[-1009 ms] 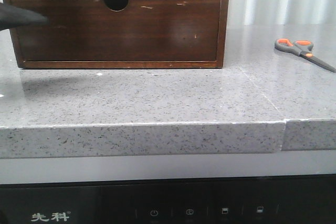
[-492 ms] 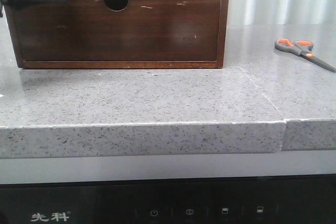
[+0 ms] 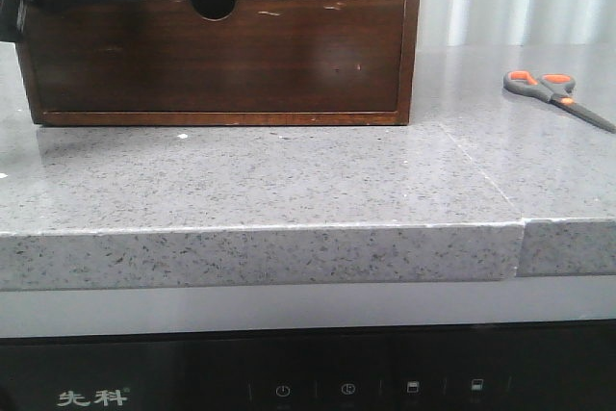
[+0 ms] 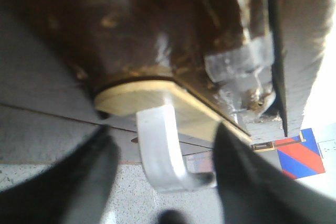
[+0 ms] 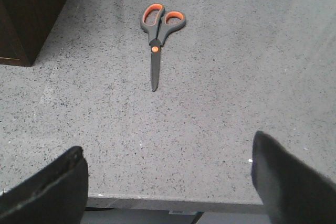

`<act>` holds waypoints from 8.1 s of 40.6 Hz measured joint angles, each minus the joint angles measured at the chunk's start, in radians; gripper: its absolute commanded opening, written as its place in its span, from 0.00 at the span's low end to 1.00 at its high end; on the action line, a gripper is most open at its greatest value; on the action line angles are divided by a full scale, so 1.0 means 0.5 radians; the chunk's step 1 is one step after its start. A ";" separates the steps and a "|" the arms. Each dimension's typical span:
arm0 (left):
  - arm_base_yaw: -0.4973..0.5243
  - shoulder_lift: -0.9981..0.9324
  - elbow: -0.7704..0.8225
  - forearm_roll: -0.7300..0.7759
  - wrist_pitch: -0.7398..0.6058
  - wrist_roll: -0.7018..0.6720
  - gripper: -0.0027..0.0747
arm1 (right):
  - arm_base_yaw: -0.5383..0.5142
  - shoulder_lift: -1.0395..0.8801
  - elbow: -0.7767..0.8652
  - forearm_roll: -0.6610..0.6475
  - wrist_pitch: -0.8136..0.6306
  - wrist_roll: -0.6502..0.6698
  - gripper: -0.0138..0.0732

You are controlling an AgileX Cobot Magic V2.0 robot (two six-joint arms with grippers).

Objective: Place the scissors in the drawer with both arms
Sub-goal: 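Close the left gripper around the white drawer handle, then pull the drawer open toward the robot with the left gripper, then lower the right gripper over the orange-and-grey scissors, then grasp the scissors at the pivot with the right gripper and lift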

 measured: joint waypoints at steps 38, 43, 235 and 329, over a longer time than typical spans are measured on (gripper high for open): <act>0.035 -0.579 0.601 -0.069 0.103 -0.089 0.14 | 0.000 0.000 0.000 0.000 0.000 0.000 0.90; 0.035 -0.781 0.796 -0.069 0.111 -0.089 0.14 | 0.000 0.000 0.000 0.000 0.000 0.000 0.90; -1.549 -1.885 -0.266 3.618 0.160 -1.803 0.76 | -0.129 1.841 -1.389 0.205 0.654 -0.253 0.90; -1.549 -1.885 -0.266 3.618 0.160 -1.803 0.76 | -0.086 2.418 -2.642 0.395 1.163 -0.397 0.26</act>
